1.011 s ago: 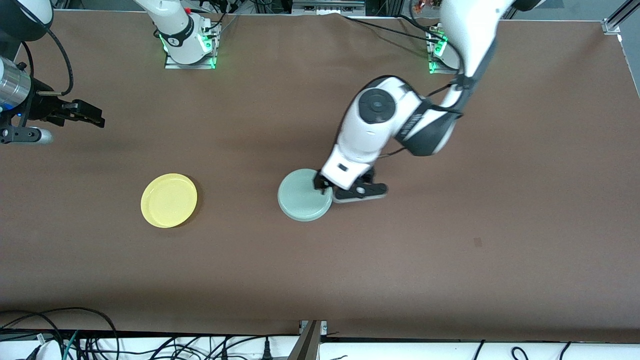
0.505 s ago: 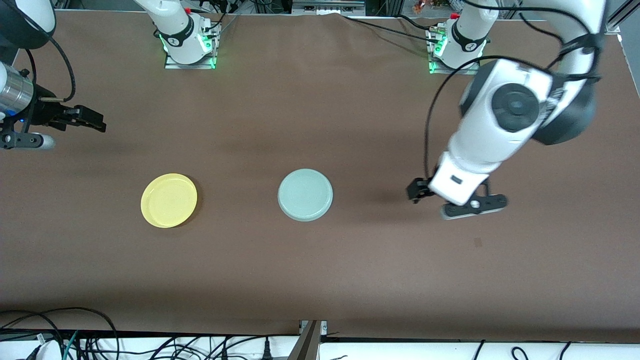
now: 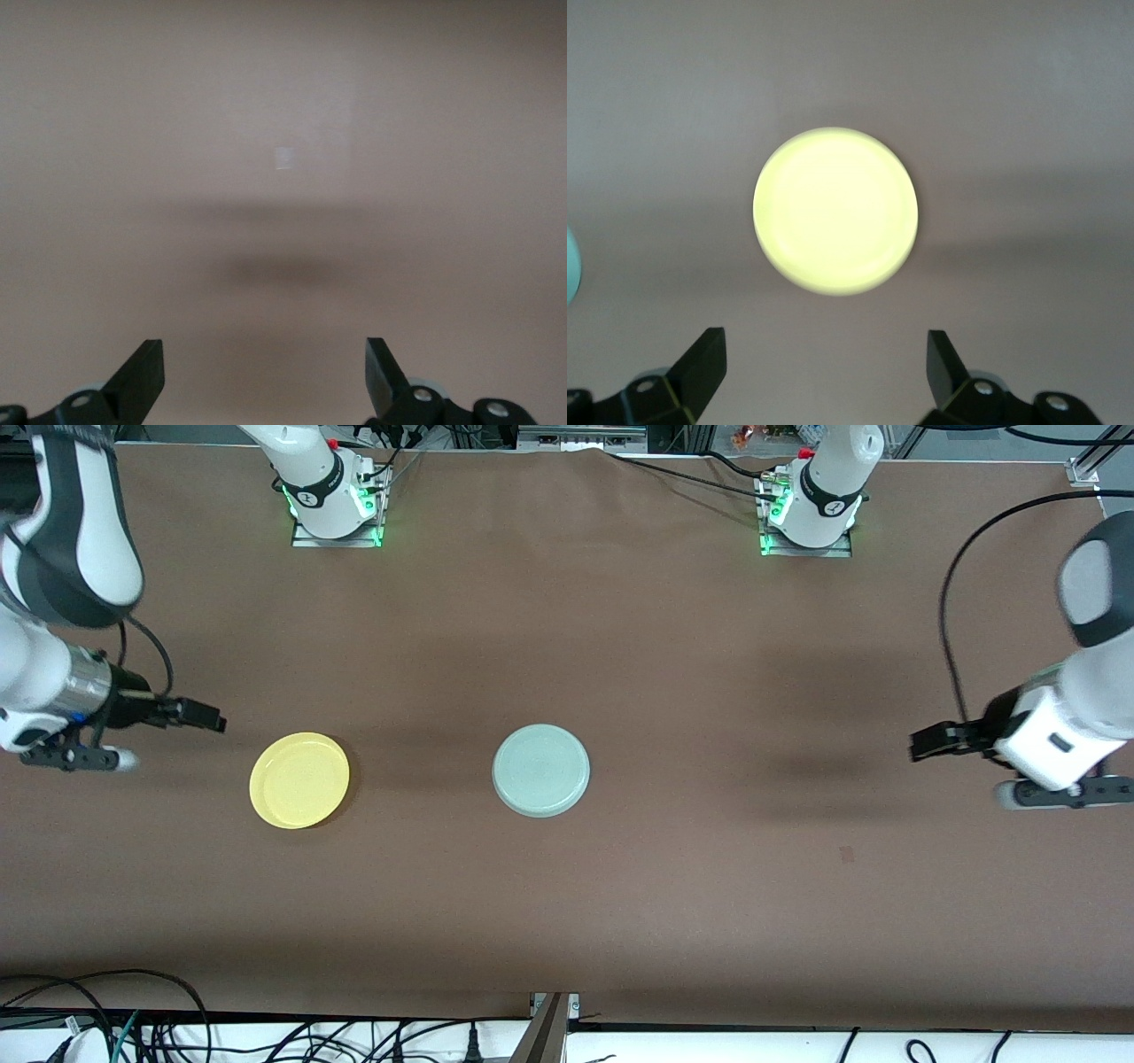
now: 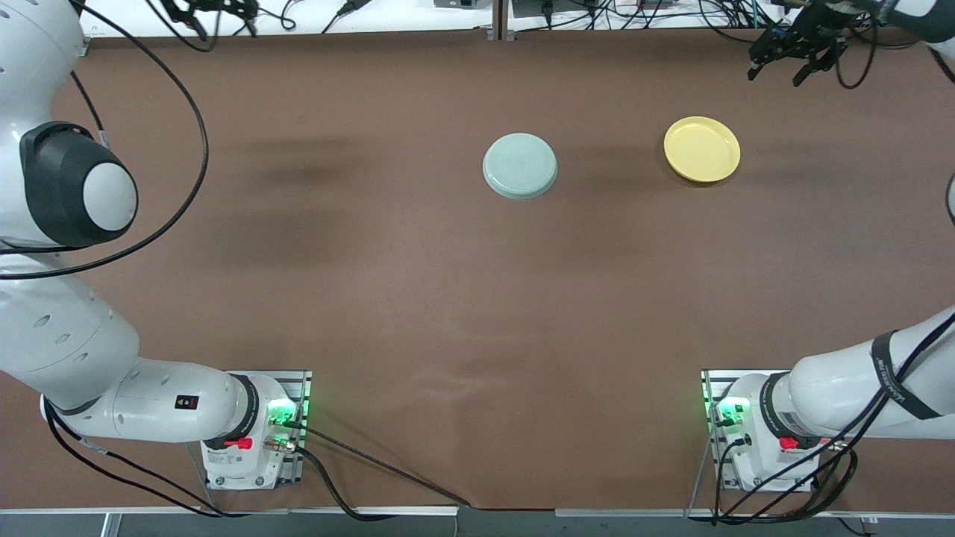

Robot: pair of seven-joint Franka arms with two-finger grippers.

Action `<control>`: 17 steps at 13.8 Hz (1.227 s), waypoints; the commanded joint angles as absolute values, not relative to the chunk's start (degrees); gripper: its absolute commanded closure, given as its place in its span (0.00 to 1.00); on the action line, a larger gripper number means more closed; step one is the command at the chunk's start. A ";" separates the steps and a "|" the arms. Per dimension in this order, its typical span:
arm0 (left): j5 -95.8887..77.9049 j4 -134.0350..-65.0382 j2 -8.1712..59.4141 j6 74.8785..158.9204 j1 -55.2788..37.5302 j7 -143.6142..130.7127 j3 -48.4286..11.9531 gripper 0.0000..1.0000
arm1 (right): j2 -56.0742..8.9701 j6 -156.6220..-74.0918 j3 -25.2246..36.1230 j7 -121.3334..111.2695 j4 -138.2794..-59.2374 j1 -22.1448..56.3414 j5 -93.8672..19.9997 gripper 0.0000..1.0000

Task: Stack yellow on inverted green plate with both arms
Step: 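Reach the right gripper to the yellow plate's rim and grasp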

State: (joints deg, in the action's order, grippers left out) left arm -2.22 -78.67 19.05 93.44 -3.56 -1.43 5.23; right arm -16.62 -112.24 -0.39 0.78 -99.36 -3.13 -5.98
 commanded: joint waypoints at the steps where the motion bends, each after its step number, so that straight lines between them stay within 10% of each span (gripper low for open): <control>1: -3.60 -81.47 14.69 92.29 -1.77 2.02 6.07 0.00 | -22.65 -119.94 -0.70 1.23 -98.88 -3.43 -6.94 0.00; 6: -3.34 -87.98 9.23 91.76 -2.11 1.40 6.15 0.00 | -30.13 -131.64 -0.70 -2.80 -102.90 -6.93 -7.03 0.05; 15: -3.17 -85.00 11.95 91.14 -2.37 1.41 5.98 0.00 | -33.22 -138.78 -0.79 -19.49 -111.01 -10.28 -17.74 1.00; 17: -3.25 -84.82 12.13 91.14 -2.37 1.41 5.89 0.00 | -32.87 -137.91 -1.14 -20.74 -110.74 -10.20 -17.93 1.00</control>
State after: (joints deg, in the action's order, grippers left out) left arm -2.23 -86.28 11.58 91.28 -2.22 0.48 5.79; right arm -33.00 -137.88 -0.16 -18.38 -110.26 -9.22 -16.97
